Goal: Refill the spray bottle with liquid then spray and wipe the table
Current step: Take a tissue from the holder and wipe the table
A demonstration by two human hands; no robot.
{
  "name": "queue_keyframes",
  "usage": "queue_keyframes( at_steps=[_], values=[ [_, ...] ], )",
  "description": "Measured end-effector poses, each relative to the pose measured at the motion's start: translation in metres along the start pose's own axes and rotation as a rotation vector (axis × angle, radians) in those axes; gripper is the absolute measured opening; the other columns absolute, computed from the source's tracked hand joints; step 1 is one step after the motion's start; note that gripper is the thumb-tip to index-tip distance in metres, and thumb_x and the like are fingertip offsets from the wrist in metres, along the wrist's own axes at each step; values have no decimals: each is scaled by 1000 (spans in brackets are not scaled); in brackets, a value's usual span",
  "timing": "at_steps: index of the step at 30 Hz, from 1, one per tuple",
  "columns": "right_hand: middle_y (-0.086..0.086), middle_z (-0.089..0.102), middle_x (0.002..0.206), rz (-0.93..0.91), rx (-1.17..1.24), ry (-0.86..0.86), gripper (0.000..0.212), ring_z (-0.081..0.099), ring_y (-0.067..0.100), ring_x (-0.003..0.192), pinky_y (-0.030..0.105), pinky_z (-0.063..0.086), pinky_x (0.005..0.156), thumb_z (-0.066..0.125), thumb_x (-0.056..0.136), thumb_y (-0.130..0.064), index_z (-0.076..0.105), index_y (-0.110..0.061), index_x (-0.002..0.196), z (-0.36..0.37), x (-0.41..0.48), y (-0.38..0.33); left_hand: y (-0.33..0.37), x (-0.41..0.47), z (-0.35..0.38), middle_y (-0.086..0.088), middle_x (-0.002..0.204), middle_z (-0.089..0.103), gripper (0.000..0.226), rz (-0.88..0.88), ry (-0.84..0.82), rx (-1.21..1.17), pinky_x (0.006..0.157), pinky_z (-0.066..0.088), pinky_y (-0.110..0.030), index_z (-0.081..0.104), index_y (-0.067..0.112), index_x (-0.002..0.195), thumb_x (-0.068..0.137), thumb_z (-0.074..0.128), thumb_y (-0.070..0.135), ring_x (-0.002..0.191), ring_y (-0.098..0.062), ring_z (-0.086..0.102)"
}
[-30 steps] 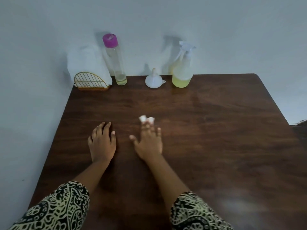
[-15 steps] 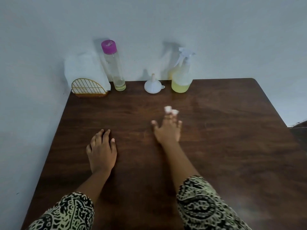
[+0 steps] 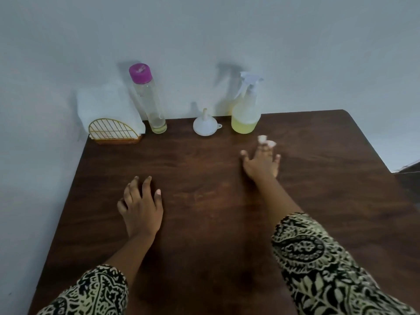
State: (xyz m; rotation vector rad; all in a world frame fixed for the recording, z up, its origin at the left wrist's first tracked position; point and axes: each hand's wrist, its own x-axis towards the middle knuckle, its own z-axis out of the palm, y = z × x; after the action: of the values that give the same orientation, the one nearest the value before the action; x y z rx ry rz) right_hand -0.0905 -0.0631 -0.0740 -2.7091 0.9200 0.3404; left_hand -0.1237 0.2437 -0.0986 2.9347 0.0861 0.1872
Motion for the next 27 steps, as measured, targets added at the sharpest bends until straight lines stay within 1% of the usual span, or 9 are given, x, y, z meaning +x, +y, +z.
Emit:
queue_keyframes(
  at_steps=[4,6,8,11,14,17,22,24,27],
  values=[
    [6,0,161,-349,-24,-62,78,-2,19,148,44,-6,117,20,95,-60,1,-10,152,23,-21,-73,-1,3,4,-16,149,37,44,15,1,-6,101,30,-62,49,18,136,95,52,33,138,-35,32],
    [3,-2,161,-392,-60,-78,74,-3,17,148,44,-7,117,16,95,-60,-1,-15,152,23,-18,-78,-2,4,5,-15,150,36,44,12,-10,-2,103,29,-61,49,18,136,95,50,34,139,-34,31],
    [4,3,161,-282,-48,-1,74,1,18,148,45,-4,117,17,96,-59,1,-15,153,20,-8,-55,-3,4,6,-14,151,36,44,12,-20,1,104,28,-61,48,18,137,96,49,35,140,-33,30],
    [6,3,161,14,-10,121,77,0,19,148,46,-3,118,17,95,-60,-1,-11,152,10,6,9,-2,4,5,-14,150,37,44,11,-18,-8,105,27,-62,49,18,136,96,48,36,140,-33,31],
    [5,-3,161,145,69,74,77,-5,18,148,47,-6,118,12,95,-61,-3,-11,152,-3,8,38,-1,4,4,-14,149,39,44,11,-24,-14,105,26,-62,49,18,136,96,47,36,140,-32,31],
    [11,0,160,94,76,47,81,-4,21,148,46,-6,119,14,95,-61,-2,-5,151,3,-9,6,-1,4,4,-13,149,40,44,10,-37,-15,106,26,-61,49,18,137,96,46,37,140,-32,31],
    [1,-5,160,-303,-7,-5,78,-7,14,147,42,-11,116,14,93,-64,-5,-15,152,41,-81,-42,-2,4,3,-14,148,39,44,6,-40,-23,106,25,-62,49,17,136,96,47,35,139,-32,31],
    [-2,-2,161,-272,-24,25,75,-5,12,147,42,-10,116,14,94,-62,-4,-19,152,36,-78,-12,-2,3,3,-14,148,40,43,7,-33,-28,106,25,-62,50,17,136,96,48,34,139,-32,31],
    [0,1,161,-44,-4,97,75,-1,13,148,45,-6,118,19,95,-61,-3,-19,153,18,-60,66,0,4,2,-14,148,40,43,7,-36,-30,106,24,-62,49,17,136,96,48,34,139,-32,30]
  ],
)
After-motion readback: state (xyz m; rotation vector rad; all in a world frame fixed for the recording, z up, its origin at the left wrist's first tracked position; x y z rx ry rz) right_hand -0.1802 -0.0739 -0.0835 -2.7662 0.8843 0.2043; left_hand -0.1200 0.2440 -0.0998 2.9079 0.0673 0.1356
